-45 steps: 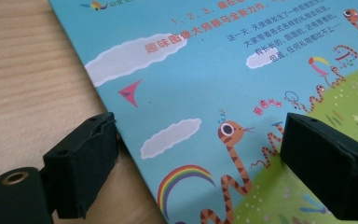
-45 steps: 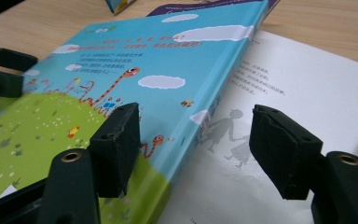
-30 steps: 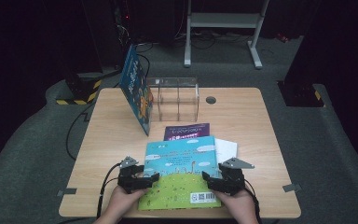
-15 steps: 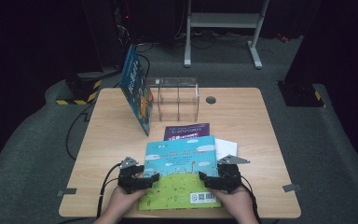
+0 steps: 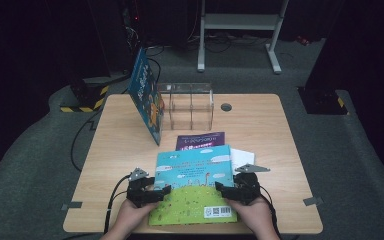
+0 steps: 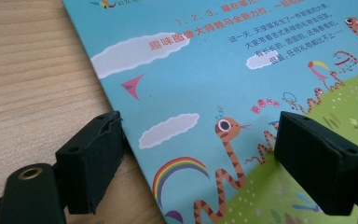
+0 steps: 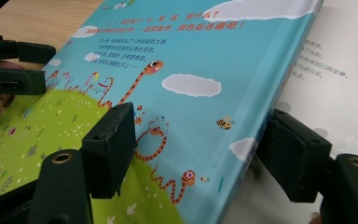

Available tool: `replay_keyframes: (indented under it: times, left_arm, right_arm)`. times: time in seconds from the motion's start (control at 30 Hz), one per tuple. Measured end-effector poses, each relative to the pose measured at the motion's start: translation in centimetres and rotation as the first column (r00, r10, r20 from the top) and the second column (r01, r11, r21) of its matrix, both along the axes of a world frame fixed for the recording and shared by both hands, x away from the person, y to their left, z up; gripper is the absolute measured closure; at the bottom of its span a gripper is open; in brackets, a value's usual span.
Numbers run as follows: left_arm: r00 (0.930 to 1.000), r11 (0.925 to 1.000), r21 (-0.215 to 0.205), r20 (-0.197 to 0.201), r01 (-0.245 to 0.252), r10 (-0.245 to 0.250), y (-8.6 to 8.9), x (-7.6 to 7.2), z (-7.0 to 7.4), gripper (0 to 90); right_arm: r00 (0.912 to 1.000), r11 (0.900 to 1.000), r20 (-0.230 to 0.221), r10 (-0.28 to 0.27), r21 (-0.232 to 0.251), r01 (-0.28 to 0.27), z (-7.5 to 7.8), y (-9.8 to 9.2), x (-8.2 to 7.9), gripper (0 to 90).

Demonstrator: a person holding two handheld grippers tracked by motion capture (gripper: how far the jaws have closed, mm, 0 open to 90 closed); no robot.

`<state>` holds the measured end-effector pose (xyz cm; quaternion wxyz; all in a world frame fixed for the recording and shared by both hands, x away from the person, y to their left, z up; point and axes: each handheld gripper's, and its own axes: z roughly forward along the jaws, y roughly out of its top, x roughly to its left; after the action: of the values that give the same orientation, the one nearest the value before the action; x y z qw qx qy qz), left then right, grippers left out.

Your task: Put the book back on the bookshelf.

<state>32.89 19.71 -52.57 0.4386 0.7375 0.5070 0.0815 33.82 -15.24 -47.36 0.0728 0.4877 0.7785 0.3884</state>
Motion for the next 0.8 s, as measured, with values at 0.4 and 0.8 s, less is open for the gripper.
replay_keyframes:
  times: [0.4, 0.8]
  left_arm:
    - [1.0000, 0.9999, -0.016, -0.004, -0.006, 0.006, 0.2, 0.0, 0.0, 16.7]
    - [0.9998, 0.9973, -0.072, 0.013, -0.011, 0.012, 0.9, -0.2, 0.1, 17.8]
  right_arm:
    - [0.9995, 1.000, 0.028, 0.017, -0.018, -0.016, 0.8, 0.4, 0.2, 34.4]
    - [0.9893, 0.996, 0.124, 0.077, -0.062, -0.070, 3.9, 1.4, -0.2, 42.2]
